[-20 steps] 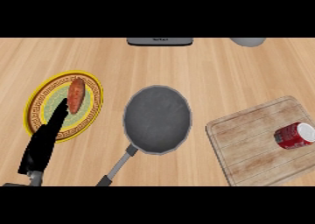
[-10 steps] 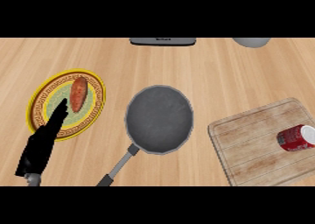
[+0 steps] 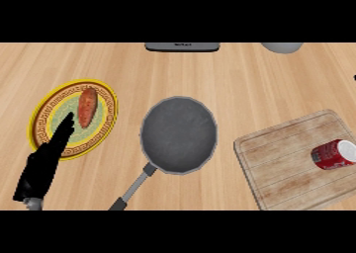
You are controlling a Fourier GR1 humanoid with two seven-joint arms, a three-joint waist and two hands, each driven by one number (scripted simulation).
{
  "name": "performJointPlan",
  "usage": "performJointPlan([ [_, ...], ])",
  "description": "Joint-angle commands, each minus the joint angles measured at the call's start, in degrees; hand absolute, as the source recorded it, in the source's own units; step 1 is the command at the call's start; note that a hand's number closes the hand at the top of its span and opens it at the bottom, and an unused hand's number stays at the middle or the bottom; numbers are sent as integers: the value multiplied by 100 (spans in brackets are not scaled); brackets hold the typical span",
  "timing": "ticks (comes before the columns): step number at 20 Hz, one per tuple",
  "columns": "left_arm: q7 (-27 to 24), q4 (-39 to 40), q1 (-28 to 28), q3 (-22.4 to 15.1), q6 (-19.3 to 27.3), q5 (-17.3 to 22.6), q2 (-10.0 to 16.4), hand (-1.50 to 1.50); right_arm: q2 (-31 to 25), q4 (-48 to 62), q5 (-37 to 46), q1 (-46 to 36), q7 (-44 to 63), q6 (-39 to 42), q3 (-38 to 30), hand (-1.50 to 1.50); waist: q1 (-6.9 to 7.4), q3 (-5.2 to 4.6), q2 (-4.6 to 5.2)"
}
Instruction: Pick the can from the cutting board and place it in the pan
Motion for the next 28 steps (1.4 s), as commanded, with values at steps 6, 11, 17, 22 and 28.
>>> performJointPlan([
  [6,62,-181,118,-126,185,-409,-315,0,294,-264,387,-587,1103,852,555,-150,-20,1,-6],
  [11,167,-337,213,-8,42,-368,-329,0,423,-355,559,-630,1527,1240,636,-150,-51,2,-12],
  [17,16,-191,191,233,-181,-372,-353,0,779,-337,924,-323,1483,1282,615,-150,-45,5,-3],
  [22,-56,-195,279,248,-187,-475,-527,0,1164,-534,1162,-432,2100,1237,726,-150,-43,3,-6],
  [28,92,-11,-6,300,-225,-712,-687,0,1202,-444,1753,-209,1806,1332,651,-150,-56,4,-1],
])
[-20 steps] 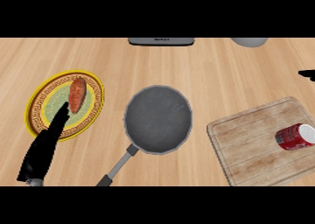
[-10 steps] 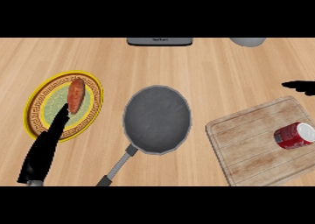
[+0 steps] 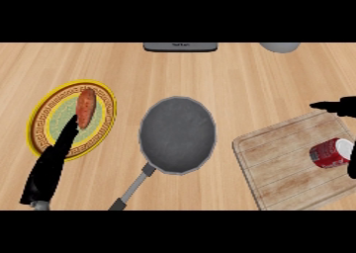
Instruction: Pick the can from the cutting board and place it in the pan
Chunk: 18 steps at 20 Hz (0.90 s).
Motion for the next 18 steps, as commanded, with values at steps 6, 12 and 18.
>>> performJointPlan([
  [6,-391,281,66,389,-357,19,-55,0,171,-334,544,534,52,296,-244,-150,-27,-2,-5],
  [12,-394,155,238,371,-370,-235,-222,0,414,61,1015,358,-214,497,-333,-150,0,-1,0],
  [18,-388,266,127,310,-295,-465,-517,0,909,17,1589,649,-202,137,-266,-150,-6,0,-1],
])
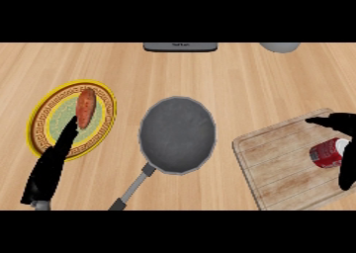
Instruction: Pick the can from the cutting board and place it in the pan
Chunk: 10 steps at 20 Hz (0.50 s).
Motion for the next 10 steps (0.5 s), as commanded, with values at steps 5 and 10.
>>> performJointPlan([
  [5,223,-276,74,161,-198,-137,-137,0,237,200,750,132,-509,51,-180,-150,0,1,-2],
  [10,124,-239,131,109,-138,-254,-276,0,549,541,1040,326,-1161,-731,-179,150,2,2,0],
])
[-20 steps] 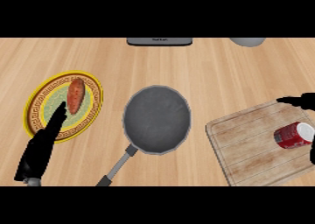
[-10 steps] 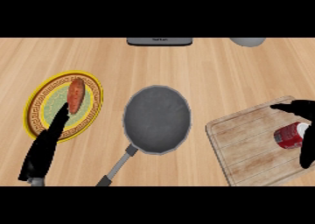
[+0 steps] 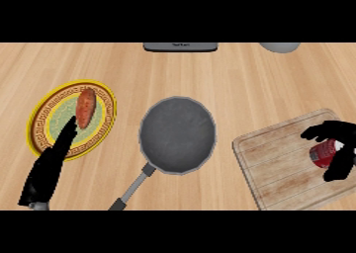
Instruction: Pick the can from the cutting board and place it in the pan
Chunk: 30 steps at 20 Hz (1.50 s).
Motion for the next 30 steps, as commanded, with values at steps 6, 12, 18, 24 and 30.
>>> performJointPlan([
  [6,61,-149,112,274,-266,51,99,0,280,449,66,214,-580,-195,-403,150,1,9,3],
  [12,-96,-63,192,355,-225,41,15,0,1238,-768,71,919,1152,-816,-694,150,-161,-6,-55],
  [18,10,-70,338,475,-28,-4,-30,0,2115,-2176,1019,2040,2350,-2554,-446,150,-574,-27,-184],
  [24,-147,13,471,332,-70,-106,-67,0,2055,-4445,2707,2583,2925,-3766,367,150,-465,-25,-159],
  [30,207,-145,64,304,-141,-71,-39,0,1914,-5888,4518,2250,3281,-4047,1661,150,-184,-9,-72],
])
